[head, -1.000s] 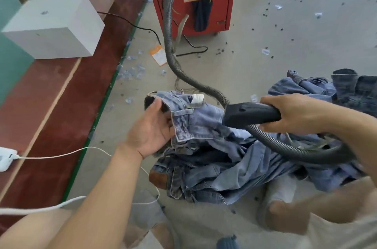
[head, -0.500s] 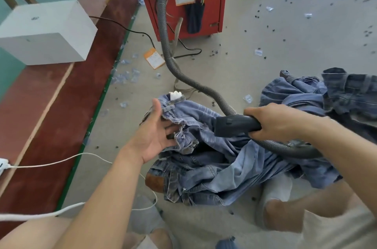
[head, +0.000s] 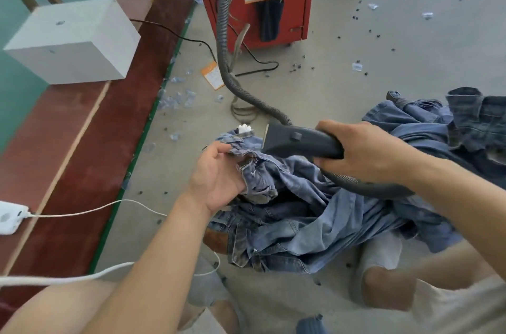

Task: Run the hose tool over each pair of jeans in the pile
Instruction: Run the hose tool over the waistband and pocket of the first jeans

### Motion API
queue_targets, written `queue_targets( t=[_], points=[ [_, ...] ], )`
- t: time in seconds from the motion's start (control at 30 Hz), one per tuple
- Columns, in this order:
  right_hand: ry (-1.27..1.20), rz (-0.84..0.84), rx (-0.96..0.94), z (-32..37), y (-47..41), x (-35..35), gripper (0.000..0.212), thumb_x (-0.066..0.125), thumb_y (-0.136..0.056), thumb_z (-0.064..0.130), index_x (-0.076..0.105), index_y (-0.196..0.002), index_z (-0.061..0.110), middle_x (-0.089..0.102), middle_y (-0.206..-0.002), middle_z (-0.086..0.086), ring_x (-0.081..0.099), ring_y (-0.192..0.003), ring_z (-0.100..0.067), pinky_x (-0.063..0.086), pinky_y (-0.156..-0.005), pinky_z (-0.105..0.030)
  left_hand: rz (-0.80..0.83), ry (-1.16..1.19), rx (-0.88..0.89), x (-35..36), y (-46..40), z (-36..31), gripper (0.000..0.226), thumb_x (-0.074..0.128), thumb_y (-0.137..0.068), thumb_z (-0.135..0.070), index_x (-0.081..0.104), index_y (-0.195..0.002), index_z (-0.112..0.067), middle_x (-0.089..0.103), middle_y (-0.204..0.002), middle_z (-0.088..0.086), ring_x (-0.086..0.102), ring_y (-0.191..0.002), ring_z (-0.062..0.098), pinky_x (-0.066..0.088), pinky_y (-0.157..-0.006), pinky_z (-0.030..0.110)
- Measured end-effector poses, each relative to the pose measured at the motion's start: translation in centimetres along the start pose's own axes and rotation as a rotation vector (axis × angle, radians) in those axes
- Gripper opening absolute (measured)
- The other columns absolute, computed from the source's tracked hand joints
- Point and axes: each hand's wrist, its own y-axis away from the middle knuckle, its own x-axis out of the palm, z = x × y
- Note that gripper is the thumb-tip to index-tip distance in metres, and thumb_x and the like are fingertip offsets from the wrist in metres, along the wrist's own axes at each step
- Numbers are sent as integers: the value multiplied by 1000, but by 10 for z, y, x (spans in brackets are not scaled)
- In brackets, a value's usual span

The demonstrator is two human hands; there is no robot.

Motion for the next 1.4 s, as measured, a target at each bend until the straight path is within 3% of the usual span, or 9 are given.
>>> queue_targets(
  t=[0.13,0.3,0.4,0.6,0.9,1.0,1.1,1.23,1.4],
  points=[
    [49,147,27,6,1,5,21,71,-86,43,55,-98,36,64,-73,12,61,-65,-3,49,-58,-22,60,-24,15,5,1,3,39,45,-97,-16,58,-131,-5,58,-126,21,55,-116,36,46,-100,53],
    [-179,-68,56,16,-5,10,24,75,-88,39,56,-102,35,65,-75,11,63,-68,4,46,-51,-13,-41,-89,6,11,-2,8,40,47,-107,-15,51,-144,0,67,-123,18,68,-99,29,60,-70,41],
    [-172,-150,93,10,-4,-7,25,74,-87,44,55,-101,37,63,-74,13,62,-71,7,42,-50,-13,-89,-146,-51,15,-3,11,38,51,-105,-22,64,-131,3,74,-113,17,74,-90,28,61,-71,40],
    [24,86,57,8,11,-8,24,73,-86,45,49,-89,45,64,-71,19,61,-64,1,40,-51,-17,-50,-22,-44,14,-10,15,35,46,-105,-23,79,-106,-9,76,-103,11,74,-85,27,61,-71,40],
    [-84,-230,110,17,5,-10,28,70,-84,53,46,-93,41,59,-67,16,59,-70,12,39,-45,-14,101,51,-47,12,-9,18,37,57,-89,-29,76,-114,-9,72,-115,11,69,-104,32,54,-95,53],
    [-2,-191,145,10,10,-17,27,71,-84,51,49,-91,37,58,-66,11,57,-55,-4,39,-49,-26,75,112,-40,11,-9,16,38,54,-94,-32,73,-118,-9,71,-116,12,69,-104,33,55,-94,52],
    [95,-142,108,13,21,-9,24,67,-84,52,48,-92,41,56,-60,15,54,-53,-1,37,-48,-25,-13,130,-30,16,-9,16,36,52,-102,-34,78,-112,-12,74,-115,10,71,-103,32,58,-90,51],
    [285,-78,77,24,27,10,31,50,-87,63,39,-96,35,54,-58,11,54,-48,-14,47,-46,-33,-113,109,-56,25,-13,18,26,59,-102,-34,77,-103,-16,77,-100,5,72,-94,25,62,-71,42],
    [318,-139,160,35,9,22,29,52,-97,53,34,-96,30,53,-62,2,52,-50,-23,46,-47,-37,-129,147,-74,29,-15,25,26,63,-99,-31,78,-108,-12,78,-102,8,76,-89,29,62,-76,47]
  ],
)
